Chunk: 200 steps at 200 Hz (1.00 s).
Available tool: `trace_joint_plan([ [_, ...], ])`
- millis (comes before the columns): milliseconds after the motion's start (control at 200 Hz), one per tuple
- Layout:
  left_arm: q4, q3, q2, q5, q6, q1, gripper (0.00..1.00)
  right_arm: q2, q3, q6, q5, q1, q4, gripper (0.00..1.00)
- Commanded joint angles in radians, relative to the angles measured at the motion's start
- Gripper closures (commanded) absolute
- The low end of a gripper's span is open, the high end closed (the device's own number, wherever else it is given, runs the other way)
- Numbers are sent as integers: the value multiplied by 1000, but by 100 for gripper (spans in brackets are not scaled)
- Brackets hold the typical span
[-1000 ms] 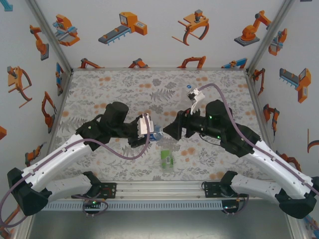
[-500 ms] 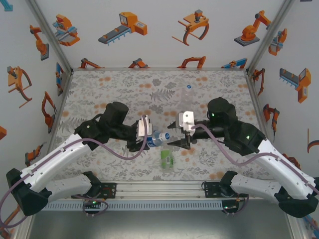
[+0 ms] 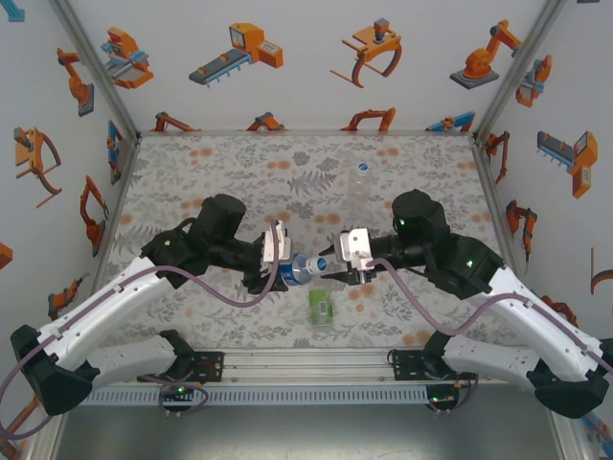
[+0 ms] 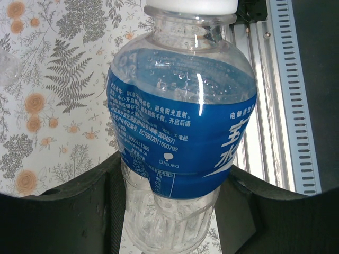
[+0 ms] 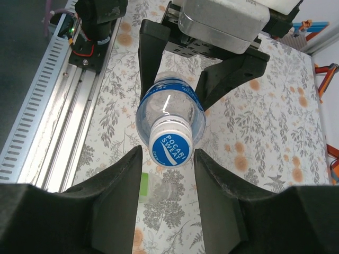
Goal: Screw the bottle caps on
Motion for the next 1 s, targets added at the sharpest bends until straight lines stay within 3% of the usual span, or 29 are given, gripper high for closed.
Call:
trace_joint_plan([
  [0,-14,33,1,36,-10,-7,100,-3,-10,-20,-38,5,40,58],
  [325,-22,34,13,32,-7,-7,100,12,-15,9,-63,7,54,65],
  [516,-27,42,29,28,-1,-7,100,29,-23,164,-11,6,76,84],
  [616,-24,44,32,4,3,-7,100,28,-70,436,93,7,161,100],
  [771,34,23,25,-87,-3,-6,100,25,-149,997,372,7,219,100],
  [851,87,4,26,-159,-15,-7,100,21,-175,1372,551,4,157,100],
  [996,167,-12,44,-248,-19,-7,100,-15,-325,1843,578,2,295,100],
])
